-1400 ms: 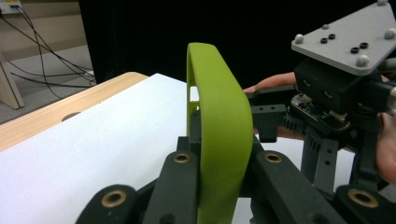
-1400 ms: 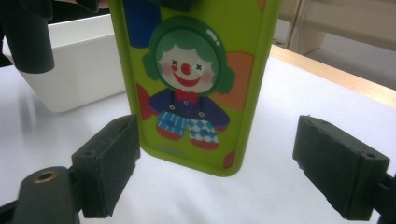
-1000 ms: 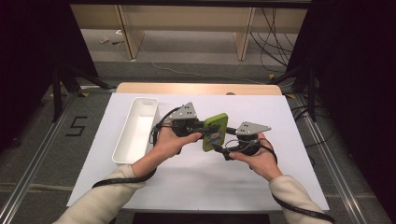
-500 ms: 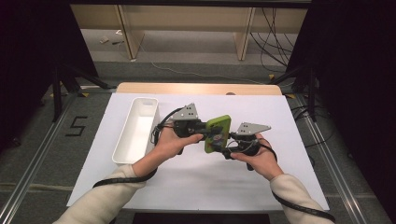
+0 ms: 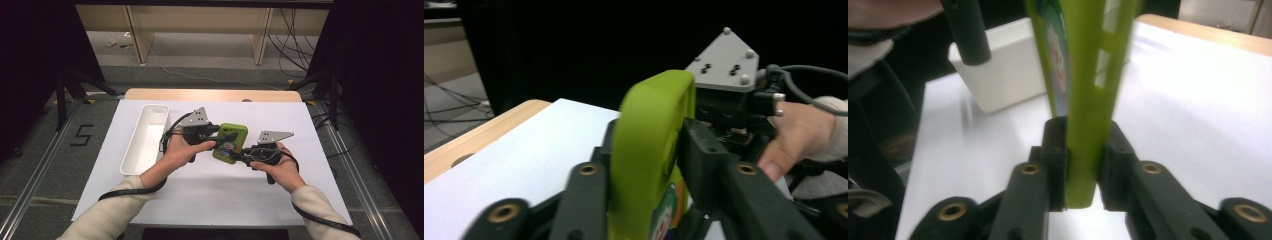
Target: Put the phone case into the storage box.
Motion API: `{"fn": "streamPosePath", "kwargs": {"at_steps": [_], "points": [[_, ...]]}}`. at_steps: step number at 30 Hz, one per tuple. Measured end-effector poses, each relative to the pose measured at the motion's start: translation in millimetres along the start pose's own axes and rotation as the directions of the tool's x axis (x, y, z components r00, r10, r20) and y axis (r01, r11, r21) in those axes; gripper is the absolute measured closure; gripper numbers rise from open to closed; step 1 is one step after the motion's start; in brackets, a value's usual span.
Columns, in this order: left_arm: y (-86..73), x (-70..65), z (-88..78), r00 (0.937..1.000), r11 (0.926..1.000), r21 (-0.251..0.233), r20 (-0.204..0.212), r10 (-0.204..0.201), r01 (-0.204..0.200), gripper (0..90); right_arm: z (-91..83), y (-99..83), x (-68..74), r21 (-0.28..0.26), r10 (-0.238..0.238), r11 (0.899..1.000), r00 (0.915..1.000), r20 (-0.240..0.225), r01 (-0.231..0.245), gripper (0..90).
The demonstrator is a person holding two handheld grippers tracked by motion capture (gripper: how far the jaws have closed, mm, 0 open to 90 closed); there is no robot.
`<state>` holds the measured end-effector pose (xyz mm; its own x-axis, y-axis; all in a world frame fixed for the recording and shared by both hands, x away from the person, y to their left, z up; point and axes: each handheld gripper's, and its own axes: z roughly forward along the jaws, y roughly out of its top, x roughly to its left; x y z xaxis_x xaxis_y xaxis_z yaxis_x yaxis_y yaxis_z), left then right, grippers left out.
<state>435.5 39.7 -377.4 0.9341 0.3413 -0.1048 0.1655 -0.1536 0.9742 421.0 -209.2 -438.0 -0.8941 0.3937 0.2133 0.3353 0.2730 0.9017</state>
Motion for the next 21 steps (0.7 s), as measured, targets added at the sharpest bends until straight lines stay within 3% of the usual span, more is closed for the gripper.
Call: {"fn": "streamPosePath", "kwargs": {"at_steps": [2, 5, 7, 11, 14, 21], "points": [[-0.2, -1.8, 1.4, 0.9989, 0.9998, 0.013, -0.043, 0.016, -0.015, 52.0, 0.6, 2.6, 2.6, 0.007, -0.003, 1.0, 1.0, 0.003, 0.003, 77.8], [0.8, -3.5, 1.4, 0.9915, 0.999, 0.042, -0.128, 0.024, -0.019, 28.7, 1.4, 5.3, 7.5, 0.02, -0.004, 1.0, 0.999, 0.044, 0.003, 77.9], [0.8, -4.7, -0.6, 0.9855, 0.9988, 0.047, -0.17, -0.003, 0.011, 18.4, 0.3, 5.8, 8.1, 0.012, 0.009, 1.0, 0.9977, 0.067, -0.01, 77.9], [1.5, -2.6, -2.3, 0.974, 0.9989, 0.047, -0.227, 0.006, 0.005, 5.2, -2.0, 9.3, 9.9, 0.004, 0.016, 1.0, 0.9898, 0.142, -0.017, 77.9], [1.7, -3.9, -2.0, 0.9688, 0.999, 0.044, -0.248, 0.013, -0.002, 0.0, -1.5, 10.7, 11.9, 0.004, 0.02, 1.0, 0.9822, 0.187, -0.021, 77.9], [4.1, -8.0, -2.8, 0.9597, 0.9997, 0.023, -0.281, 0.01, -0.004, 0.0, 2.2, 11.3, 14.2, 0.003, 0.037, 0.999, 0.9676, 0.25, -0.039, 77.9]]}}
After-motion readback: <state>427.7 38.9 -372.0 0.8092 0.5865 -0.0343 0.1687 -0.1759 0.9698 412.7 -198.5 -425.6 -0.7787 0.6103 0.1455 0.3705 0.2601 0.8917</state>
